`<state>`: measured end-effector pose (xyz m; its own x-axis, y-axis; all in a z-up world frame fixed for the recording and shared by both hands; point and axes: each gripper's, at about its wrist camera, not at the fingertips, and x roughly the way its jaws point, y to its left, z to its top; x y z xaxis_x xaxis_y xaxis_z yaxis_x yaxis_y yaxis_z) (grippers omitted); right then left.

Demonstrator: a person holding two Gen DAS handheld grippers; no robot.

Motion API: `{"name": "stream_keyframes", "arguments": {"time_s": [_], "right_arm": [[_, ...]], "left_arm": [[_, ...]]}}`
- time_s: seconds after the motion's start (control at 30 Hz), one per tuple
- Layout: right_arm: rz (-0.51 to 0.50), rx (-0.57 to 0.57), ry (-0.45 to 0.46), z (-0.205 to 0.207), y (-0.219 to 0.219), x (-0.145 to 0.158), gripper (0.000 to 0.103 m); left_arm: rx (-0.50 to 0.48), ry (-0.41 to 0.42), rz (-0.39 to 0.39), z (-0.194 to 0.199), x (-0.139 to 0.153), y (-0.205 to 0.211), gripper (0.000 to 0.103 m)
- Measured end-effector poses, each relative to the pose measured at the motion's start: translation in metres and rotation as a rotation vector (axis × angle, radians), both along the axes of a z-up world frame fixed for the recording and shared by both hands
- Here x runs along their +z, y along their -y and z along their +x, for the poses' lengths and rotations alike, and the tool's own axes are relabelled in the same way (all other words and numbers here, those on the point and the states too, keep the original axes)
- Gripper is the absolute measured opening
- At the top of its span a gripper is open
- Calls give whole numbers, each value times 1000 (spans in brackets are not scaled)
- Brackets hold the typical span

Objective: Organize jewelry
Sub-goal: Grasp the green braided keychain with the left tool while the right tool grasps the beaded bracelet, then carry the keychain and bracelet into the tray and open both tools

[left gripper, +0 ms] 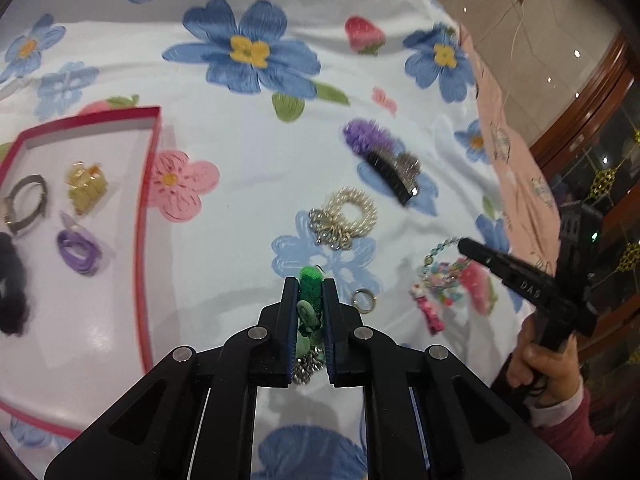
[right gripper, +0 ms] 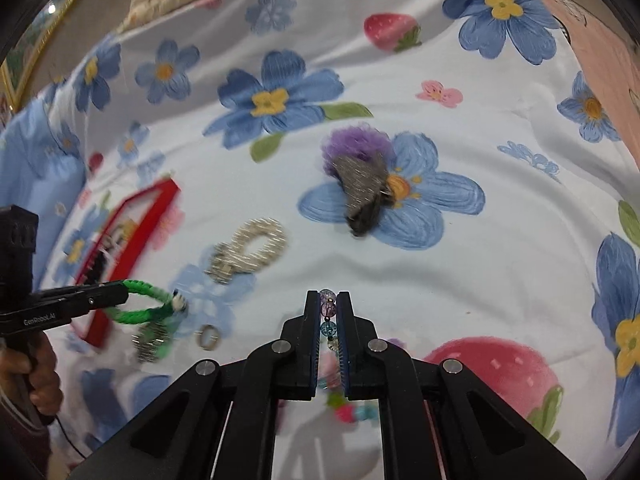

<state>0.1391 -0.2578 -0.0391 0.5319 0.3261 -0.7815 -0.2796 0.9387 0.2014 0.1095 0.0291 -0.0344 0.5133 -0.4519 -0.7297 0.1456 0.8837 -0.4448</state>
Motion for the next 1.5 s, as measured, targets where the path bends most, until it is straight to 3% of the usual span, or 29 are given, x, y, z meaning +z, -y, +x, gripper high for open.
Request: {"name": "stream_keyframes", "arguments": {"time_s": [0.4,0.9,1.5], "right_arm": [[58,80,83,-27,-45,38,7],[113,249,62,-44,-136,34,7],[160,463,29,-50,-268,18,7]], "left_arm": [[112,55,-47,-41,22,-55,9],[273,75,-62,-83,23,-129,9],[430,42,-55,-100,-3,-204,9]]}}
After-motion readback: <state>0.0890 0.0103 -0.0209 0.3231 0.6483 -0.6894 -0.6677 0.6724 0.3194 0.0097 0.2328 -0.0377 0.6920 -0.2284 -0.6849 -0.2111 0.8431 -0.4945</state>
